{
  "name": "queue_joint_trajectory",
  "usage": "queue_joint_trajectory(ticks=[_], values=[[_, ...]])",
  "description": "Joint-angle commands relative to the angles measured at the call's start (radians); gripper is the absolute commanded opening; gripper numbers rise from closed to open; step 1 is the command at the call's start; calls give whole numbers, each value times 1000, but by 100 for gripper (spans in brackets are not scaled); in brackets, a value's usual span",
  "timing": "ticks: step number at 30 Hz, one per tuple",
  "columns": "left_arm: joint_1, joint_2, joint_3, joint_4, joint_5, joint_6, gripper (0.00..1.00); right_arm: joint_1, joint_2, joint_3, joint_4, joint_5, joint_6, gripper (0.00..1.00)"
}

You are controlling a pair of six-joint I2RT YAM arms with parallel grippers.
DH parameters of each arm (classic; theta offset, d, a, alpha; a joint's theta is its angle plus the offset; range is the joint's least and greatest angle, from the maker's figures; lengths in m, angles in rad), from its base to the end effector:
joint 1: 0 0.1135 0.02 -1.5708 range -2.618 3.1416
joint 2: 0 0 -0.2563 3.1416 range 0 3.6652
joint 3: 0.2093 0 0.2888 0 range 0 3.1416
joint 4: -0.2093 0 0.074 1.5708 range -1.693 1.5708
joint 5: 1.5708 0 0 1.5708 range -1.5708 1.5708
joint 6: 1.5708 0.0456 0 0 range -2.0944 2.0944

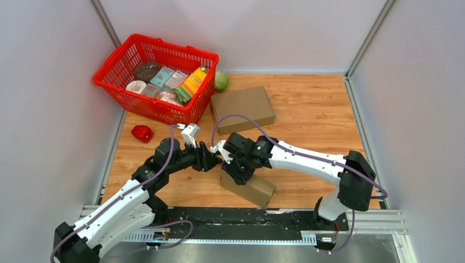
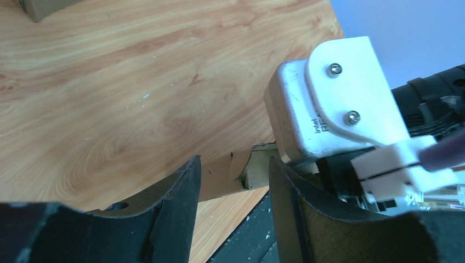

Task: Fold the paper box

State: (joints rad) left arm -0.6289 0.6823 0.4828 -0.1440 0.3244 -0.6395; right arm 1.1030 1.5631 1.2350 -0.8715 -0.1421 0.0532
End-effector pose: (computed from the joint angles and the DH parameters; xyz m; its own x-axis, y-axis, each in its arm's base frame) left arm 0.1696 -0.1413 0.2385 -0.6961 -0.1931 -0.6915 0.4796 0.5916 -0.6481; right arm 0.1512 0.3135 0.2245 -0.4678 -0.8093 -0.3552 -0.8831 0.4442 0.1511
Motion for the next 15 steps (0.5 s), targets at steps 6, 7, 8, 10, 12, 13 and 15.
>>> queue_joint_trajectory(ticks=[6, 7, 8, 10, 12, 13, 15], values=[[-28, 62, 11, 138, 48, 47, 50, -6, -23, -12, 55, -31, 23, 28], [-31, 75, 11, 139, 60, 47, 46, -6, -24, -12, 55, -31, 27, 28], [-34, 83, 13, 139, 70, 46, 45, -9, -28, -12, 57, -31, 27, 28], [-38, 106, 20, 139, 76, 47, 41, -11, -34, -11, 57, -31, 27, 27], [-43, 117, 19, 139, 82, 44, 41, -17, -37, -15, 58, -39, 28, 27], [-45, 123, 17, 141, 84, 44, 40, -18, -43, -17, 62, -40, 30, 27], [-51, 123, 8, 165, 81, 41, 39, -23, -44, -23, 66, -47, 34, 26]])
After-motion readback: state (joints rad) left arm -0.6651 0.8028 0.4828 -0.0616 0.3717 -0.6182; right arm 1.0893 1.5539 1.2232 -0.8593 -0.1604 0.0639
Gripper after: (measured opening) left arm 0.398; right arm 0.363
